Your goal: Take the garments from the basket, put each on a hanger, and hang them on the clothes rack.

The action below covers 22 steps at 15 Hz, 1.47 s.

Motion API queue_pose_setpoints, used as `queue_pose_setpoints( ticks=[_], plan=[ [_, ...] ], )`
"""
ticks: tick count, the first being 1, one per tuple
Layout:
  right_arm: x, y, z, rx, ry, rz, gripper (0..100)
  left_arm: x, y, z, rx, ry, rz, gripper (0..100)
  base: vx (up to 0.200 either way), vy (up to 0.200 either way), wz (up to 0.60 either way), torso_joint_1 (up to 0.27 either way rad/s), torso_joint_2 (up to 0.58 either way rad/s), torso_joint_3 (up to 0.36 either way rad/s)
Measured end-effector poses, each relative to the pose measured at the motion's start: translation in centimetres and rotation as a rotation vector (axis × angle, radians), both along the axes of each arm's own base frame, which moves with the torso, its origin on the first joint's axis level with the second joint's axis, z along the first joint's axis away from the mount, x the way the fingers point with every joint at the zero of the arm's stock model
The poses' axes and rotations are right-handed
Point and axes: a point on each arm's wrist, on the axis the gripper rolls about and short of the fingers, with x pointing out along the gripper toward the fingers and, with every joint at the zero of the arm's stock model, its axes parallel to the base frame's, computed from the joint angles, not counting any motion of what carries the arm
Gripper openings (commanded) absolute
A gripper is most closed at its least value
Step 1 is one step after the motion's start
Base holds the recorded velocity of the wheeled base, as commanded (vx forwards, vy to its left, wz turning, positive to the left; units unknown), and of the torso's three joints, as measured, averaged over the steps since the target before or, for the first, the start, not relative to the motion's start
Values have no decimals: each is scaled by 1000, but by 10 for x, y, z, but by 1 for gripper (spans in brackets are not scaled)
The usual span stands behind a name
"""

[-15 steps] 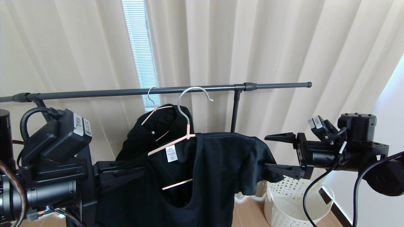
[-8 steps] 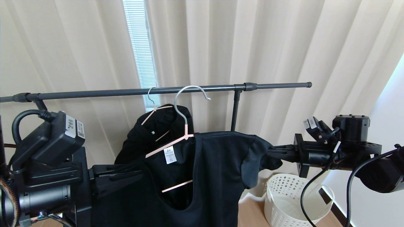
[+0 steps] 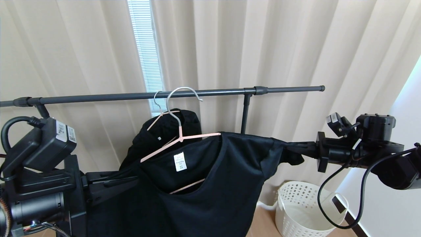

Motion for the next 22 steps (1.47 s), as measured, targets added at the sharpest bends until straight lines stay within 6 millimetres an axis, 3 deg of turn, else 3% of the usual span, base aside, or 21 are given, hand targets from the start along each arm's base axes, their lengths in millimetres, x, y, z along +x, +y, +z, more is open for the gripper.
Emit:
queue_pose_setpoints(
  ticks=[4,9,10,17,22],
  plan=[
    [15,-16,-4,27,39,-56,0,6,6,-3,-4,27,50,0,0,0,0,0,0,0],
    [18,-17,-10,26,55,-64,0,14,9,-6,1,47,78,0,0,0,0,0,0,0],
    [17,-16,-10,26,60,-61,100,15,9,-6,2,49,79,0,0,0,0,0,0,0],
    [3,-7,-17,-53,-52,-1,100,26,6,-5,-65,94,121,0,0,0,0,0,0,0],
    [-26,13,4,-83,-148,69,100,42,2,-3,-78,122,166,0,0,0,0,0,0,0]
  ],
)
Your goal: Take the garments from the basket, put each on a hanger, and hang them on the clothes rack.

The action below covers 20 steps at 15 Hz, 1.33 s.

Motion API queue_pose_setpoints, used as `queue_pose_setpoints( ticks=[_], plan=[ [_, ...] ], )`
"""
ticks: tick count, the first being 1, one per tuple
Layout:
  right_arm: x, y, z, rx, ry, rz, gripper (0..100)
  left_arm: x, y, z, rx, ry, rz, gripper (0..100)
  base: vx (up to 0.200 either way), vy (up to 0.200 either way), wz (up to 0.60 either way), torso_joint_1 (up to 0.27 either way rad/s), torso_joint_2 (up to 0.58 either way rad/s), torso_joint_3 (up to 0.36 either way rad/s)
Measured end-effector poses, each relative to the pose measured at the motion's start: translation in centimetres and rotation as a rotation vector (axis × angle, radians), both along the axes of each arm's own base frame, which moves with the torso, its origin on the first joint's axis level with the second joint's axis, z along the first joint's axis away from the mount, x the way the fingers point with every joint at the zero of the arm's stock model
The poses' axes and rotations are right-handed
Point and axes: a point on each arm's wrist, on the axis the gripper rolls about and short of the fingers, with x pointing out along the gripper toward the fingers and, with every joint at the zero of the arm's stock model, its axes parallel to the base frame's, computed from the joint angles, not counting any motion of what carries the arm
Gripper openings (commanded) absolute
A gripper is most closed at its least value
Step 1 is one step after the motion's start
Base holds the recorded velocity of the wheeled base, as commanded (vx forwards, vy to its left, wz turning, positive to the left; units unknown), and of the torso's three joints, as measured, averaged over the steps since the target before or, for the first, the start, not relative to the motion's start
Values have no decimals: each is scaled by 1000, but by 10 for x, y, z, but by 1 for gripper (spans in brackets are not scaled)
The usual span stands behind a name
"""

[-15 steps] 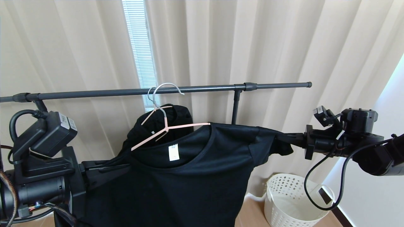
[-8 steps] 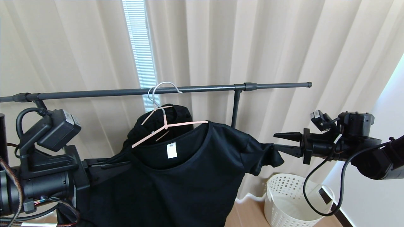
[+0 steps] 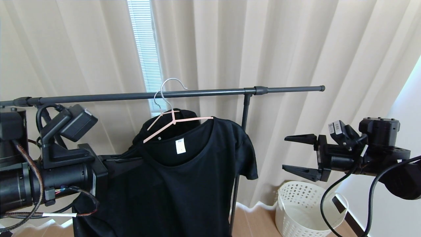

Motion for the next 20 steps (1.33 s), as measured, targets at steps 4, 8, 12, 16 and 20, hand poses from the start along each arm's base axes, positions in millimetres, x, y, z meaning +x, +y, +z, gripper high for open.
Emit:
queue_pose_setpoints(
  ticks=[4,8,12,16,20],
  plan=[
    [-22,23,24,-25,-29,-51,100,20,-4,-1,-6,45,84,0,0,0,0,0,0,0],
    [-29,40,45,30,27,-162,100,43,-11,-5,12,72,135,0,0,0,0,0,0,0],
    [-31,42,56,44,-4,-167,100,73,-30,3,0,70,250,0,0,0,0,0,0,0],
    [-33,42,60,47,-16,-167,100,105,-57,-3,50,54,346,0,0,0,0,0,0,0],
    [-34,42,62,49,-24,-168,100,128,-79,-17,42,92,366,0,0,0,0,0,0,0]
  ],
)
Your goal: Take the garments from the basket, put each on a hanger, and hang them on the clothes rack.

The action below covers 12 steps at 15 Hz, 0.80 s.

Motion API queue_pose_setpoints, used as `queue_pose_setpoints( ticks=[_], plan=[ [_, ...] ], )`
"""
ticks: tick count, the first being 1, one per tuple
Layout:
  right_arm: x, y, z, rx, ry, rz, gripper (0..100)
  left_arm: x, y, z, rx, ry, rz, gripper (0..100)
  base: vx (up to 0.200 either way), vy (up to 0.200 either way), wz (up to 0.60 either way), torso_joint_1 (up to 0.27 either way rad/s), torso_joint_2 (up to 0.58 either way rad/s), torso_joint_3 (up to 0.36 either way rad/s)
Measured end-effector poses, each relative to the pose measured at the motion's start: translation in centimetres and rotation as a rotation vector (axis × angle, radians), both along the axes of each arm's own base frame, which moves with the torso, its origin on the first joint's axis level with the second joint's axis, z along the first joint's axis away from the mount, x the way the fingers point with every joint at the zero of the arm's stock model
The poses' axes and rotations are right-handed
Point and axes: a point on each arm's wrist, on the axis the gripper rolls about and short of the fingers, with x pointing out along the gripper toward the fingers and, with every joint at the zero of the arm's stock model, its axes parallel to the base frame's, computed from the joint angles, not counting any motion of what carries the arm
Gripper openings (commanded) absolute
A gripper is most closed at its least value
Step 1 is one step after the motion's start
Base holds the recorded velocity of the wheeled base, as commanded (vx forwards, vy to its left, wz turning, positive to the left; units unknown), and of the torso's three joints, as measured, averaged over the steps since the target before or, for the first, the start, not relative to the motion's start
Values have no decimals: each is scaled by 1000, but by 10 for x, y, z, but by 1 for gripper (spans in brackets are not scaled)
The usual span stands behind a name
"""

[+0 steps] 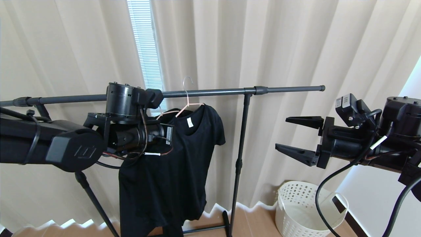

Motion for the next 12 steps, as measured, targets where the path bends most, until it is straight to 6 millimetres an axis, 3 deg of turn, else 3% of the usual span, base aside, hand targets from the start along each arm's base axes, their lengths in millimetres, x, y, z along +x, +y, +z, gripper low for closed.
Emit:
queue_pose_setpoints(
  ticks=[5,12],
  plan=[
    [0,0,2,4,-17,0,100,17,-11,-10,-29,24,9,0,0,0,0,0,0,0],
    [0,0,0,5,-23,0,100,21,-14,-20,-18,48,10,0,0,0,0,0,0,0]
  ],
)
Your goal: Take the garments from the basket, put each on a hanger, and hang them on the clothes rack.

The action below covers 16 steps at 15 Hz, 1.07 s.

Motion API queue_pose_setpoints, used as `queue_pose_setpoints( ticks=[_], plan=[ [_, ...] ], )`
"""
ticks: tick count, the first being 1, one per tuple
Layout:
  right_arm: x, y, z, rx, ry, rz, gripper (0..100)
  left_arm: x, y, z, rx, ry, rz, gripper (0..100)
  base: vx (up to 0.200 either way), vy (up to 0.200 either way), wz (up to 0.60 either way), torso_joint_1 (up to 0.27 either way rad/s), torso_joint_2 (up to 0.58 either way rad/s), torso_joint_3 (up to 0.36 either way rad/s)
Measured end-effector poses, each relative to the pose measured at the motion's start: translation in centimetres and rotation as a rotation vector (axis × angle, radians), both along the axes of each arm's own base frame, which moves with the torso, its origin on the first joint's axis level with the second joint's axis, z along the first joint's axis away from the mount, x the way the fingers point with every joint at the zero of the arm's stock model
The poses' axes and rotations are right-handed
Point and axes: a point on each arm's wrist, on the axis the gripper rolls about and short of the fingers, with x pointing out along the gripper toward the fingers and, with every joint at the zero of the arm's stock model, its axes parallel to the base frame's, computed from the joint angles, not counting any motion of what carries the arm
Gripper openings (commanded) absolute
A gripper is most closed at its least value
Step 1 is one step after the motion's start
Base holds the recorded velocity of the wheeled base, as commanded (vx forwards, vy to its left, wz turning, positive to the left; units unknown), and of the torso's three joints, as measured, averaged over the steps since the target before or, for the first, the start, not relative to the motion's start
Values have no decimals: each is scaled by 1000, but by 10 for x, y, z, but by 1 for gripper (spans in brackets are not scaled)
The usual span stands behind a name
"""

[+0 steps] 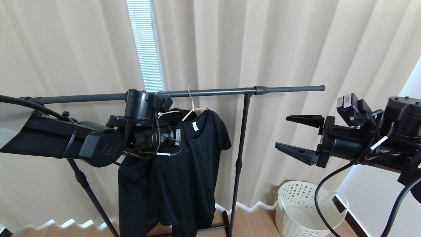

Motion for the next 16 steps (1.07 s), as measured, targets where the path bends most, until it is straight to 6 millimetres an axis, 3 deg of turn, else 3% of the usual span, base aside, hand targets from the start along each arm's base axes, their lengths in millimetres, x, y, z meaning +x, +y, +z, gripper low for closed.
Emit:
queue_pose_setpoints(
  ticks=[6,7,12,16],
  plan=[
    [1,0,0,0,0,0,100,0,-1,-2,4,5,-3,0,0,0,0,0,0,0],
    [1,0,0,0,-1,0,100,-1,-1,-2,3,4,-3,100,0,0,0,0,0,0],
    [0,0,0,0,0,0,100,-4,0,-6,11,18,-6,100,0,0,0,0,0,0],
    [-2,0,0,-1,-7,1,100,-18,4,-2,14,22,-15,100,0,0,0,0,0,0]
  ],
)
